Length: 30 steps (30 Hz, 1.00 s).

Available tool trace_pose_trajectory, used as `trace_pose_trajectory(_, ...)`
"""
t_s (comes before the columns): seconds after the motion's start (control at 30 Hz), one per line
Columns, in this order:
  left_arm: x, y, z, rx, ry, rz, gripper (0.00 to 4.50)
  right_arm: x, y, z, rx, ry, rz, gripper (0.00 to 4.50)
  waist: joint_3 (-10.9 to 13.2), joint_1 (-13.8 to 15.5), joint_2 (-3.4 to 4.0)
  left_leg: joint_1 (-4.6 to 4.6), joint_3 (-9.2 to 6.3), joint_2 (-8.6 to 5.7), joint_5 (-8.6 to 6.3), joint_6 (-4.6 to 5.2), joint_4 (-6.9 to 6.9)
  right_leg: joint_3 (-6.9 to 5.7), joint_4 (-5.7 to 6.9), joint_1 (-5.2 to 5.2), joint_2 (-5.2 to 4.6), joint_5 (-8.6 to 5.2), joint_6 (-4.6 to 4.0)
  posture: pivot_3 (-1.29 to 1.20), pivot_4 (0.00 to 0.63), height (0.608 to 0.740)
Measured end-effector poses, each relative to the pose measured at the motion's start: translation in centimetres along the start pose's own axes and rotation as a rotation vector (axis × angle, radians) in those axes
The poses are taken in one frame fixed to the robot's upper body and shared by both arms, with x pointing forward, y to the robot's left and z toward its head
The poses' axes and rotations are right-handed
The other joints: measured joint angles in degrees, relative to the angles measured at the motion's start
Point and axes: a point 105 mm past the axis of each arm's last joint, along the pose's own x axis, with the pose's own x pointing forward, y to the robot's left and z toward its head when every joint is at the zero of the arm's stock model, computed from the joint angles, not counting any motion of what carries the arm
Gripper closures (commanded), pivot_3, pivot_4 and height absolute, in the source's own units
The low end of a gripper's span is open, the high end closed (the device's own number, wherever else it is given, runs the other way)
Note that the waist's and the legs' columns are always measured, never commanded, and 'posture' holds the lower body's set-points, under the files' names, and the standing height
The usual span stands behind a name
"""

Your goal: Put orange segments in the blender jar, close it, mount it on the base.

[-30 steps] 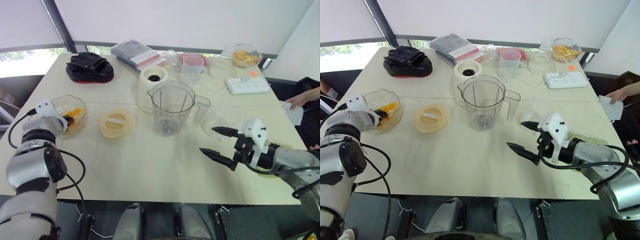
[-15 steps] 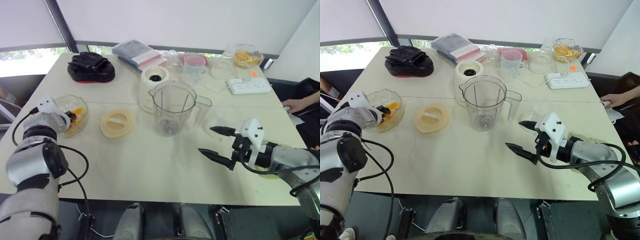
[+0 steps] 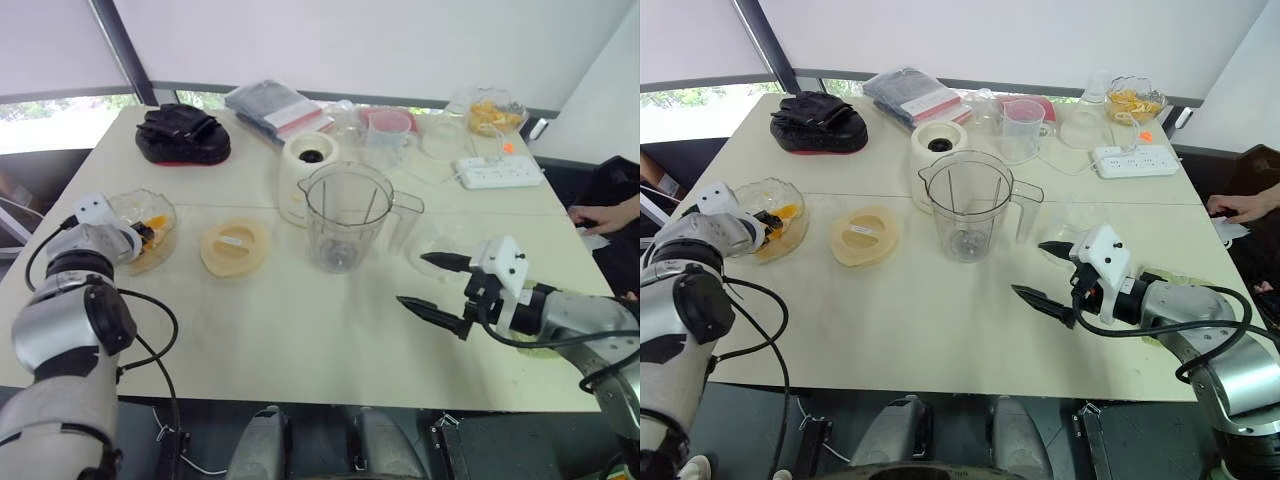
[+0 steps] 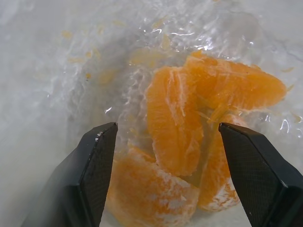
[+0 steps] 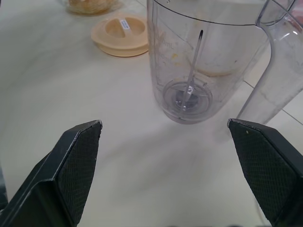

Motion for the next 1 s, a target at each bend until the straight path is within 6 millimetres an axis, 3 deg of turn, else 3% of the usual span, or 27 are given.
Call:
trace_pose_trajectory(0.07, -0.02, 0.0, 0.03, -0.003, 0.0, 0.007, 0.94, 0.01, -0.05, 0.0, -0.002, 0.001, -0.005, 0.0, 0.0, 0.0, 0.0, 0.0, 0.0, 0.0, 0.01, -0.01, 0.0, 0.0, 0.0, 0.0, 0.0, 0.0, 0.0, 0.0, 0.15, 0.74)
trace_pose_trajectory(0.13, -0.01, 0.07, 0.0, -0.019, 0.001, 0.013, 1.5, 0.02, -0.1, -0.05, -0.005, 0.004, -0.01, 0.0, 0.0, -0.1, 0.0, 0.0, 0.0, 0.0, 0.01, -0.02, 0.0, 0.0, 0.01, -0.01, 0.0, 0.0, 0.0, 0.0, 0.15, 0.74)
trace_pose_trajectory(0.27, 0.01, 0.21, -0.1, -0.028, 0.005, 0.026, 3.14, 0.07, -0.12, -0.04, -0.009, 0.005, -0.011, 0.0, 0.0, -0.1, 0.0, 0.0, 0.0, 0.0, 0.03, -0.05, 0.0, 0.0, 0.01, -0.01, 0.0, 0.0, 0.0, 0.0, 0.15, 0.74)
trace_pose_trajectory(0.33, 0.0, 0.28, -0.1, -0.043, 0.006, 0.032, 4.21, 0.12, -0.13, -0.04, -0.013, 0.006, -0.012, 0.0, 0.0, -0.1, 0.0, 0.0, 0.0, 0.0, 0.03, -0.05, 0.0, 0.0, 0.01, -0.01, 0.0, 0.0, 0.0, 0.0, 0.15, 0.74)
trace_pose_trajectory(0.37, 0.0, 0.34, -0.08, -0.045, 0.005, 0.037, 4.44, 0.18, -0.09, -0.05, -0.013, 0.006, -0.01, 0.0, 0.0, -0.1, 0.0, 0.0, 0.0, 0.0, 0.03, -0.05, 0.0, 0.0, 0.01, -0.01, 0.0, 0.0, 0.0, 0.0, 0.15, 0.74)
trace_pose_trajectory(1.0, 0.0, 0.34, -0.06, -0.097, 0.005, 0.035, 4.44, 0.31, -0.27, -0.15, -0.024, 0.012, -0.015, 0.0, 0.0, -0.1, 0.0, 0.0, 0.0, 0.0, 0.08, -0.15, 0.0, 0.0, 0.01, -0.01, 0.01, 0.0, 0.0, 0.0, 0.15, 0.74)
